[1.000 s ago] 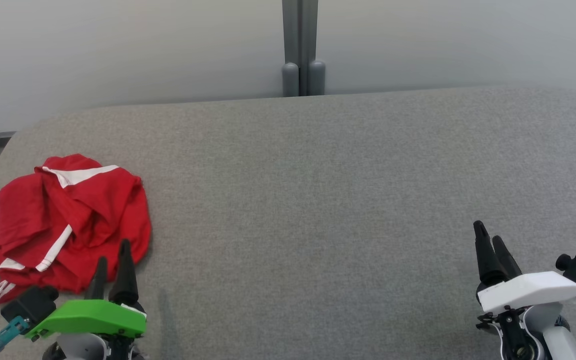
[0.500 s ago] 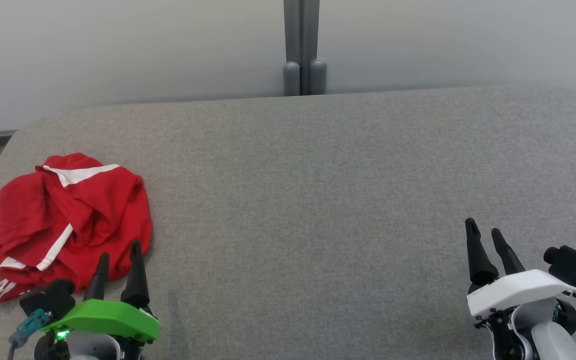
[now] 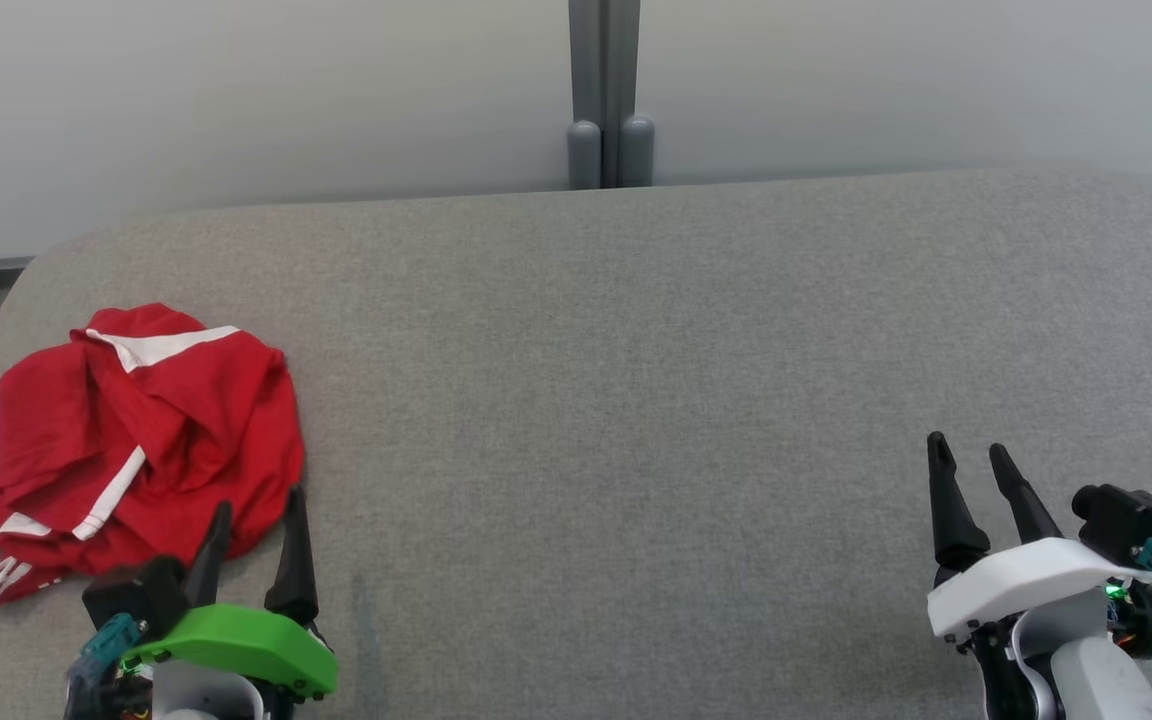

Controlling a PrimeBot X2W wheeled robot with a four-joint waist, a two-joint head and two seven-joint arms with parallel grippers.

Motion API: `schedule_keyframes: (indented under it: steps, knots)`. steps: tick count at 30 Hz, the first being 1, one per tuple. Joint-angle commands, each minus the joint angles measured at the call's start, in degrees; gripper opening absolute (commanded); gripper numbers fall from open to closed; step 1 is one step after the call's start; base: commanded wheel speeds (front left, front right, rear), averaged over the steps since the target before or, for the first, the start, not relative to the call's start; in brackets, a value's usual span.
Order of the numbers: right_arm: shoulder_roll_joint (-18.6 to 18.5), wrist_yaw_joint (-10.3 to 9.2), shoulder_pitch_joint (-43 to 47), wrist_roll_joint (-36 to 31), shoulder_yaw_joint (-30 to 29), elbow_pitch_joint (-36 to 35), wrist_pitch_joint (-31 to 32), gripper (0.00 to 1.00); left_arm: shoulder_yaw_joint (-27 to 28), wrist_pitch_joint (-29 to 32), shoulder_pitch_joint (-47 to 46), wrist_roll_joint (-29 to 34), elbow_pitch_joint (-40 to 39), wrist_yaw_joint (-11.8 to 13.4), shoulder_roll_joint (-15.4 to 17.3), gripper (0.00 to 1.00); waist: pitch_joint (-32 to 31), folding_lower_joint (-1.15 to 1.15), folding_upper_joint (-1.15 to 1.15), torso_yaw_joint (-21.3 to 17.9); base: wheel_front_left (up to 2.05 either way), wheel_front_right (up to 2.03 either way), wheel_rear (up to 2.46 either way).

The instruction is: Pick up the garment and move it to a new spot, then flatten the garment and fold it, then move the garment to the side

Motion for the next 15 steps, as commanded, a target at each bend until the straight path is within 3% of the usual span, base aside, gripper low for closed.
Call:
schedule_keyframes:
  steps: [1, 15]
  knots:
    - [-0.21, 0.01, -0.02, -1.65, 0.17, 0.20, -0.63, 1.00, 0.06, -0.63, -1.07, 1.64, -0.29, 0.18, 0.51, 1.00, -0.01, 0.00, 0.00, -0.08, 0.00, 0.00, 0.00]
    - [-0.22, 0.02, -0.53, -9.33, 0.55, 0.18, -2.68, 1.00, 0.94, -2.52, -0.18, 9.12, -1.48, -0.51, -0.26, 1.00, 0.05, 0.00, 0.00, -0.28, 0.00, 0.00, 0.00]
